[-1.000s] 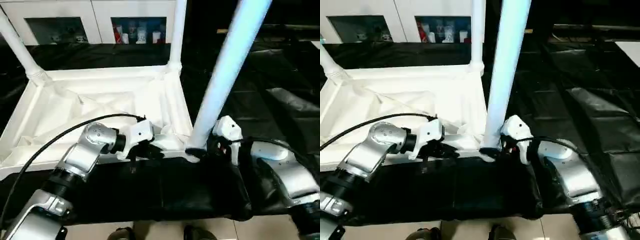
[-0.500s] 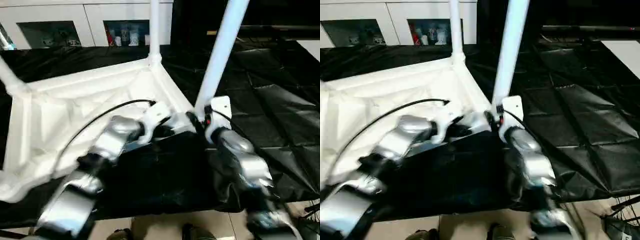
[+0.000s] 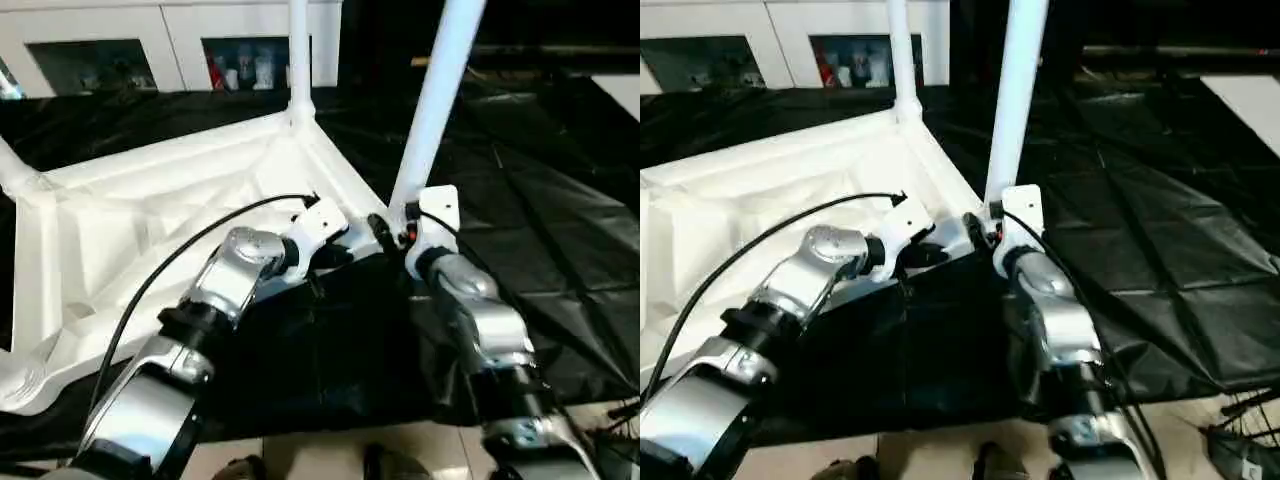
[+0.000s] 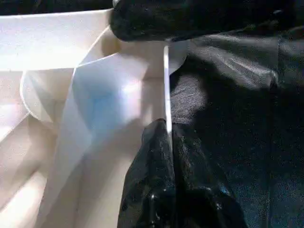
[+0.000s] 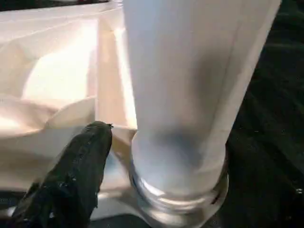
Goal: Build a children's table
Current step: Rotate leg to tighten
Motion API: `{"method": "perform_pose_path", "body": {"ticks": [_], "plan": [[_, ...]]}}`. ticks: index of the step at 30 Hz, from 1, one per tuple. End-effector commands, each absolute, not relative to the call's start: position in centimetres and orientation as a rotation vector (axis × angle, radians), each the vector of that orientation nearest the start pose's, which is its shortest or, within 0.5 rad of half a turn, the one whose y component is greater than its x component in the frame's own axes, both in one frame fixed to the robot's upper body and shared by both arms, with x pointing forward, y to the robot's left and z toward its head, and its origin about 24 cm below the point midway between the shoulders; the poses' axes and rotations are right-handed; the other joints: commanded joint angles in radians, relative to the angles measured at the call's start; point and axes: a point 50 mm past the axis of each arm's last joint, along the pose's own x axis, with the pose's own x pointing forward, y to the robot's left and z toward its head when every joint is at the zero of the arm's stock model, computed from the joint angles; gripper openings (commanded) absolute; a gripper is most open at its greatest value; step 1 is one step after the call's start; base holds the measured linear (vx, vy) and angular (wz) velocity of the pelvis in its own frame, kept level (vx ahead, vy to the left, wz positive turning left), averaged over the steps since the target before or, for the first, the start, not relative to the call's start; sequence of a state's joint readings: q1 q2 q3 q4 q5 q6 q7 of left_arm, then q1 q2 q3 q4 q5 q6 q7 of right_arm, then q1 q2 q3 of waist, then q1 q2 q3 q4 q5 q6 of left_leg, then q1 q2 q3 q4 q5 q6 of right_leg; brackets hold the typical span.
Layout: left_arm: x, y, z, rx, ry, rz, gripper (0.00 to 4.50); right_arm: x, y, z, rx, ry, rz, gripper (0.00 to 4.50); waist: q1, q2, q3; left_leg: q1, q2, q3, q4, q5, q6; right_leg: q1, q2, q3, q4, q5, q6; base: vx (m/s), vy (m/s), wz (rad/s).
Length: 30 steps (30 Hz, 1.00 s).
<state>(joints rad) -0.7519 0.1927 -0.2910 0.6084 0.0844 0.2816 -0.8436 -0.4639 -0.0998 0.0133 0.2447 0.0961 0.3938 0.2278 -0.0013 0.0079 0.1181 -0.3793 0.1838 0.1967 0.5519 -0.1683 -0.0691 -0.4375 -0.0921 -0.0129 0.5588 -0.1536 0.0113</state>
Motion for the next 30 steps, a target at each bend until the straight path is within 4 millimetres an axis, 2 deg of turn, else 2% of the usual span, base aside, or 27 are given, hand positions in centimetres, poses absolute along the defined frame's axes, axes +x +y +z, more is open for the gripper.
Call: {"method": "perform_pose_path", "body": {"ticks": [1, 2, 3, 4, 5, 6, 9, 11, 13, 15, 20, 25, 28, 30], "plan": [[34.1, 8.6, 6.6, 0.417, 0.410, -1.087, 0.00, 32.6, -12.5, 8.2, -0.034, 0.215, 0.447, 4.22, 0.002, -0.013, -0.052, 0.008, 0.026, -0.010, -0.071, -0.314, 0.050, 0.040, -0.024, 0.020, -0.072, -0.359, -0.141, 0.000, 0.000, 0.00], [34.0, 8.7, 6.6, 0.417, 0.410, -1.090, 0.00, 32.5, -12.8, 8.3, -0.040, 0.216, 0.458, 4.22, 0.003, -0.014, -0.052, 0.005, 0.027, -0.010, -0.071, -0.294, 0.055, 0.044, -0.025, 0.020, -0.069, -0.337, -0.148, 0.067, -0.019, 0.03], [33.7, 9.4, 6.7, 0.425, 0.402, -1.123, 0.00, 31.9, -14.3, 8.9, -0.082, 0.225, 0.546, 4.39, 0.004, -0.013, -0.054, 0.005, 0.029, -0.008, -0.068, -0.262, 0.067, 0.045, -0.024, 0.020, -0.064, -0.288, -0.166, 0.000, 0.000, 0.00], [33.5, 9.8, 6.7, 0.424, 0.408, -1.131, 0.00, 31.6, -14.9, 9.1, -0.110, 0.232, 0.591, 4.46, 0.007, -0.011, -0.055, 0.004, 0.031, -0.010, -0.067, -0.248, 0.073, 0.050, -0.023, 0.018, -0.060, -0.258, -0.175, 0.061, -0.009, 0.00], [33.5, 9.8, 6.7, 0.424, 0.408, -1.131, 0.00, 31.6, -14.9, 9.1, -0.110, 0.232, 0.591, 4.46, 0.008, -0.012, -0.058, 0.003, 0.032, -0.005, -0.061, -0.205, 0.092, 0.054, -0.023, 0.019, -0.052, -0.178, -0.199, 0.000, 0.000, 0.00], [33.3, 10.2, 6.7, 0.429, 0.407, -1.147, 0.00, 31.2, -15.4, 9.3, -0.141, 0.247, 0.638, 4.46, 0.006, -0.012, -0.059, 0.001, 0.030, -0.004, -0.058, -0.185, 0.099, 0.054, -0.023, 0.019, -0.048, -0.146, -0.211, 0.065, -0.010, -0.01], [32.4, 11.1, 6.8, 0.439, 0.405, -1.240, 0.00, 30.3, -16.8, 9.9, -0.263, 0.253, 0.764, 4.46, 0.008, -0.013, -0.069, 0.000, 0.029, -0.001, -0.045, -0.084, 0.148, 0.067, -0.021, 0.016, -0.026, 0.033, -0.274, 0.069, -0.017, -0.03], [31.6, 11.6, 6.9, 0.427, 0.412, -1.317, 0.00, 30.0, -17.5, 10.4, -0.304, 0.238, 0.806, 4.46, 0.008, -0.015, -0.068, 0.002, 0.030, 0.003, -0.042, -0.073, 0.171, 0.067, -0.024, 0.018, -0.022, 0.059, -0.293, 0.000, 0.000, 0.00], [31.1, 11.9, 7.0, 0.427, 0.417, -1.366, 0.00, 29.9, -17.8, 10.7, -0.304, 0.235, 0.833, 4.46, 0.008, -0.016, -0.065, 0.005, 0.032, 0.005, -0.042, -0.077, 0.179, 0.063, -0.023, 0.019, -0.025, 0.032, -0.300, 0.000, 0.000, 0.00], [30.7, 12.0, 7.2, 0.419, 0.422, -1.392, 0.00, 29.6, -17.9, 11.0, -0.301, 0.235, 0.877, 4.46, 0.008, -0.014, -0.062, 0.007, 0.035, 0.005, -0.044, -0.105, 0.171, 0.062, -0.024, 0.019, -0.028, -0.025, -0.300, 0.000, 0.000, 0.00], [30.2, 12.1, 7.5, 0.417, 0.417, -1.439, 0.00, 28.2, -16.9, 10.9, -0.295, 0.265, 1.083, 4.46, 0.011, -0.013, -0.056, 0.013, 0.040, 0.005, -0.047, -0.179, 0.129, 0.052, -0.022, 0.021, -0.037, -0.151, -0.277, 0.000, 0.000, 0.00], [30.1, 11.9, 7.6, 0.415, 0.414, -1.455, 0.00, 27.5, -16.7, 10.3, -0.328, 0.305, 1.184, 4.46, 0.020, -0.016, -0.057, 0.011, 0.039, 0.003, -0.046, -0.195, 0.106, 0.051, -0.024, 0.023, -0.037, -0.190, -0.255, 0.000, 0.000, 0.00], [30.1, 11.9, 7.7, 0.417, 0.412, -1.459, 0.00, 27.6, -16.7, 9.8, -0.354, 0.323, 1.192, 4.46, 0.022, -0.018, -0.060, 0.009, 0.036, 0.003, -0.044, -0.185, 0.106, 0.051, -0.023, 0.023, -0.036, -0.185, -0.252, 0.000, 0.000, 0.00], [30.1, 11.9, 7.7, 0.420, 0.413, -1.458, 0.00, 27.7, -16.7, 9.7, -0.362, 0.330, 1.197, 4.31, 0.023, -0.016, -0.061, 0.010, 0.036, 0.003, -0.043, -0.171, 0.110, 0.051, -0.023, 0.023, -0.033, -0.169, -0.257, 0.000, 0.000, 0.00]]}}
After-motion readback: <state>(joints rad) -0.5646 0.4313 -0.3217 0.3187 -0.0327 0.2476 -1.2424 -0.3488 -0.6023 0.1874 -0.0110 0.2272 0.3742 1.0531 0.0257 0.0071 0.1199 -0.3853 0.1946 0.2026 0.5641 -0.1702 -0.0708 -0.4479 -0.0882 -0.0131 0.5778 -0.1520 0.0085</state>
